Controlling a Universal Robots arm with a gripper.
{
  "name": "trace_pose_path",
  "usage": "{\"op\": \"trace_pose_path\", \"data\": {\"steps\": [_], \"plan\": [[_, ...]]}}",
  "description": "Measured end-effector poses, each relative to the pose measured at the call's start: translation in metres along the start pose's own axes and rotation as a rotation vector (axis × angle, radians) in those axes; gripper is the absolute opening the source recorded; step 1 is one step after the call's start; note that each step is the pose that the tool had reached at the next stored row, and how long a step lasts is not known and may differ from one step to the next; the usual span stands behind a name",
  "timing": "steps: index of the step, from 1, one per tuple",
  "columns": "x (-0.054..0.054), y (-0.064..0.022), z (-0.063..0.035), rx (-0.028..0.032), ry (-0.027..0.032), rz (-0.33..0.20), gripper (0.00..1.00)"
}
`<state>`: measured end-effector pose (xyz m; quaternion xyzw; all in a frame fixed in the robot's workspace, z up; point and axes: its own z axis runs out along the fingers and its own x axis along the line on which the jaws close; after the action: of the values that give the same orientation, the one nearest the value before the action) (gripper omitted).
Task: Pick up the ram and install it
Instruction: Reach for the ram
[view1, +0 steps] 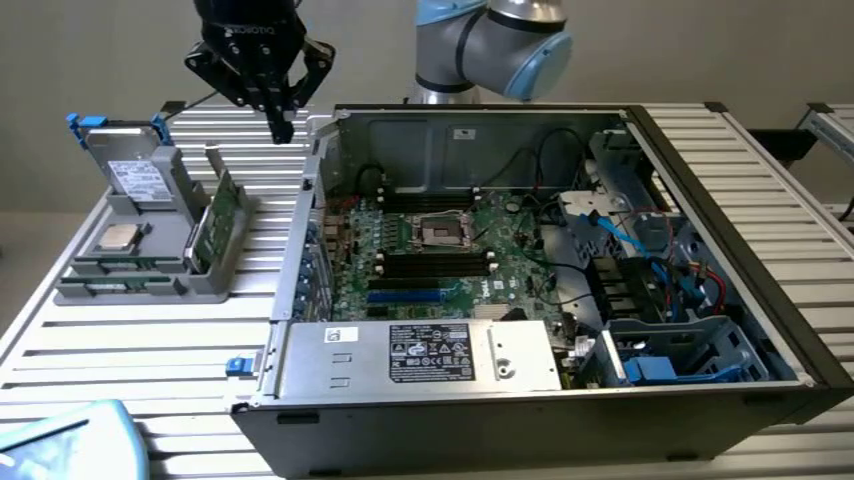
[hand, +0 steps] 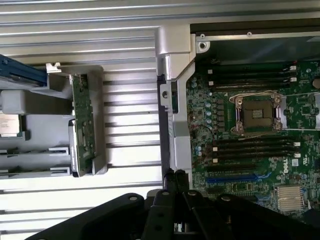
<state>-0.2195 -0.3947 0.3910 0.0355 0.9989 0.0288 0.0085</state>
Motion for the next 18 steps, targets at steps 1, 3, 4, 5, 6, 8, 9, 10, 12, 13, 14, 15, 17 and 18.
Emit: {"op": "trace_pose_path", "data": {"steps": [1,3,4,5,6,8,9,10,12,13,14,15,17,18], "plan": [[0.005,-0.0001,0.0001,0.0001,0.0013,0.0,0.11],[0.014,-0.0004,0.0003,0.0004,0.0041,0.0,0.11],[0.018,-0.0006,0.0004,0.0005,0.0058,0.0,0.11],[0.023,-0.0007,0.0006,0.0006,0.008,0.0,0.11],[0.027,-0.0009,0.0007,0.0008,0.0099,0.001,0.11],[0.036,-0.0012,0.0011,0.001,0.0133,0.001,0.11],[0.041,-0.0014,0.0013,0.0011,0.0149,0.001,0.11],[0.045,-0.0015,0.0015,0.0012,0.0169,0.001,0.11],[0.054,-0.002,0.0021,0.0016,0.0212,0.001,0.11],[0.059,-0.0022,0.0024,0.0017,0.023,0.001,0.11],[0.064,-0.0025,0.0027,0.0019,0.0247,0.001,0.11],[0.068,-0.0027,0.0031,0.0019,0.0262,0.002,0.11],[0.077,-0.0032,0.0039,0.0022,0.0294,0.002,0.11],[0.082,-0.0034,0.0043,0.0023,0.0308,0.002,0.11]]}}
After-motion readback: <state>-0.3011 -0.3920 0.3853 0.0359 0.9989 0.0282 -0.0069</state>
